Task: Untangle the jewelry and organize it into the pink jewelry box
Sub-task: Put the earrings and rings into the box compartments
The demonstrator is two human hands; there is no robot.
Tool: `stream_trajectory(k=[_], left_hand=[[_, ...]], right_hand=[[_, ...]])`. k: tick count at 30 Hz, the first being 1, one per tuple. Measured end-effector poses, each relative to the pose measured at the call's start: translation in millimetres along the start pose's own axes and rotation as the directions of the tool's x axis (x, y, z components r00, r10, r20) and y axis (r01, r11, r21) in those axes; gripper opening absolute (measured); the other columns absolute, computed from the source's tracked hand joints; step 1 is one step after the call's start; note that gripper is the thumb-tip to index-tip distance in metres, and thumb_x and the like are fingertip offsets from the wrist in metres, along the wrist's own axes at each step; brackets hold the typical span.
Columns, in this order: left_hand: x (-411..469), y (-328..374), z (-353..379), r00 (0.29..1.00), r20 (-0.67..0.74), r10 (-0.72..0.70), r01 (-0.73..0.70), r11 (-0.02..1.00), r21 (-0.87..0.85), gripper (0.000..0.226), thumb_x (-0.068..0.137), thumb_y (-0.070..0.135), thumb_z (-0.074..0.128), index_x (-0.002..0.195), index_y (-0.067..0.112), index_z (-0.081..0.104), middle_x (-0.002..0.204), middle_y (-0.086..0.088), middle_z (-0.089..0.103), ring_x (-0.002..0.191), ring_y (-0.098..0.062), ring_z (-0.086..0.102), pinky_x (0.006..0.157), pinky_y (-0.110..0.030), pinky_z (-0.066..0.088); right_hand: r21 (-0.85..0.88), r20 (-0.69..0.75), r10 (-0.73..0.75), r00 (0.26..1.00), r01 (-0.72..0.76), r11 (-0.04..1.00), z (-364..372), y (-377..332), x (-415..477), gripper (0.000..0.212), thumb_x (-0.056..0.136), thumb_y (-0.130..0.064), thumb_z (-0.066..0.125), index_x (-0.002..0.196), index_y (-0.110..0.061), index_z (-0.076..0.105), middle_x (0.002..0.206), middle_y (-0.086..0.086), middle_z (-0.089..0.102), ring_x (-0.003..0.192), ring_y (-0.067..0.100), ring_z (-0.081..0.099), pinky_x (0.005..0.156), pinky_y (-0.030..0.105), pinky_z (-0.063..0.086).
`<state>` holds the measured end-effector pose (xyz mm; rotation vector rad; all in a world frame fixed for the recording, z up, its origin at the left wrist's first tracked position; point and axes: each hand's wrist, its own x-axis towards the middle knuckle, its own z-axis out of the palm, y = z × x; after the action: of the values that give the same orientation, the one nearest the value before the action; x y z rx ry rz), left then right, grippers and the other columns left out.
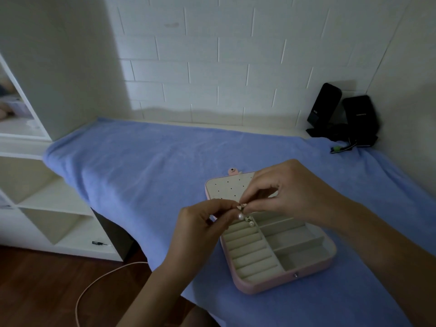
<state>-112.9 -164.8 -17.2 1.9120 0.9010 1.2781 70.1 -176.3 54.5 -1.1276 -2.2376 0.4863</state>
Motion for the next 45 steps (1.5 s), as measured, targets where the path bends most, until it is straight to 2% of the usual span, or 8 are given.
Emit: stream_trajectory(k=[5,9,14,17,22,31,39,45], left_hand=[[-3,0,-1,0.994,0.042,0.096,-0.099,0.992,0.084,0.006,0.077,0.040,0.063,0.081,0.042,0.068,0.073,0.035,0.063,0.060,0.002,0.057,0.056,-0.005,0.041],[-4,-5,1,0.992,0.043,0.121,-0.126,0.983,0.135,0.008,0.077,0.031,0.065,0.083,0.032,0.071,0.071,0.037,0.061,0.061,0.007,0.056,0.057,-0.003,0.039],[-8,-10,5,0.971,0.008,0.239,-0.232,0.932,0.279,0.022,0.082,0.034,0.059,0.087,0.018,0.074,0.090,0.015,0.064,0.065,0.012,0.052,0.059,0.000,0.038],[-9,-11,7,0.962,-0.019,0.272,-0.251,0.912,0.324,0.020,0.083,0.031,0.058,0.084,0.018,0.073,0.070,0.013,0.064,0.061,0.005,0.051,0.055,-0.004,0.039],[-10,-13,9,0.965,-0.036,0.260,-0.235,0.917,0.323,0.021,0.082,0.033,0.057,0.082,0.019,0.073,0.066,0.021,0.055,0.058,0.002,0.048,0.053,-0.007,0.039],[-13,-26,1,0.982,-0.015,0.186,-0.161,0.884,0.439,0.033,0.084,0.045,0.050,0.107,0.027,0.067,0.089,0.018,0.064,0.080,0.004,0.049,0.071,-0.005,0.039],[-13,-27,0,0.981,0.010,0.191,-0.179,0.895,0.408,0.030,0.085,0.039,0.048,0.095,0.022,0.071,0.087,0.026,0.052,0.083,0.024,0.041,0.069,0.004,0.032],[-12,-32,1,0.984,0.036,0.172,-0.171,0.893,0.415,0.031,0.086,0.042,0.047,0.095,0.026,0.071,0.088,0.023,0.058,0.082,0.014,0.045,0.070,0.001,0.035]], right_hand=[[0.060,0.131,0.140,0.981,-0.149,0.987,-4,1,-1,0.010,0.070,-0.017,0.082,0.078,-0.014,0.076,0.074,-0.007,0.072,0.071,0.005,0.066,0.067,0.014,0.050],[0.113,0.173,0.181,0.968,-0.202,0.973,-4,3,-1,0.007,0.074,-0.016,0.079,0.080,-0.014,0.076,0.077,-0.007,0.072,0.074,0.006,0.067,0.069,0.016,0.052],[0.113,0.173,0.212,0.962,-0.233,0.966,-2,4,-1,0.012,0.073,-0.020,0.080,0.081,-0.014,0.074,0.079,-0.005,0.072,0.076,0.009,0.067,0.074,0.030,0.056],[0.083,0.165,0.207,0.964,-0.222,0.971,0,4,0,0.012,0.074,-0.022,0.080,0.082,-0.016,0.074,0.079,-0.006,0.071,0.077,0.008,0.067,0.072,0.025,0.055],[0.010,0.151,0.187,0.971,-0.191,0.982,7,8,-1,0.009,0.073,-0.016,0.078,0.079,-0.016,0.071,0.076,-0.007,0.069,0.070,0.006,0.062,0.059,0.010,0.043],[-0.150,0.198,0.251,0.947,-0.224,0.963,17,21,0,0.011,0.073,-0.019,0.075,0.078,-0.026,0.068,0.073,-0.010,0.063,0.064,0.001,0.052,0.057,0.014,0.039],[-0.116,0.240,0.234,0.942,-0.211,0.971,18,17,2,0.008,0.073,-0.022,0.074,0.079,-0.024,0.070,0.075,-0.005,0.063,0.072,0.010,0.056,0.063,0.025,0.045],[-0.171,0.284,0.286,0.915,-0.245,0.954,18,19,2,0.007,0.075,-0.023,0.074,0.078,-0.025,0.068,0.076,-0.005,0.064,0.067,0.006,0.055,0.061,0.022,0.043]])
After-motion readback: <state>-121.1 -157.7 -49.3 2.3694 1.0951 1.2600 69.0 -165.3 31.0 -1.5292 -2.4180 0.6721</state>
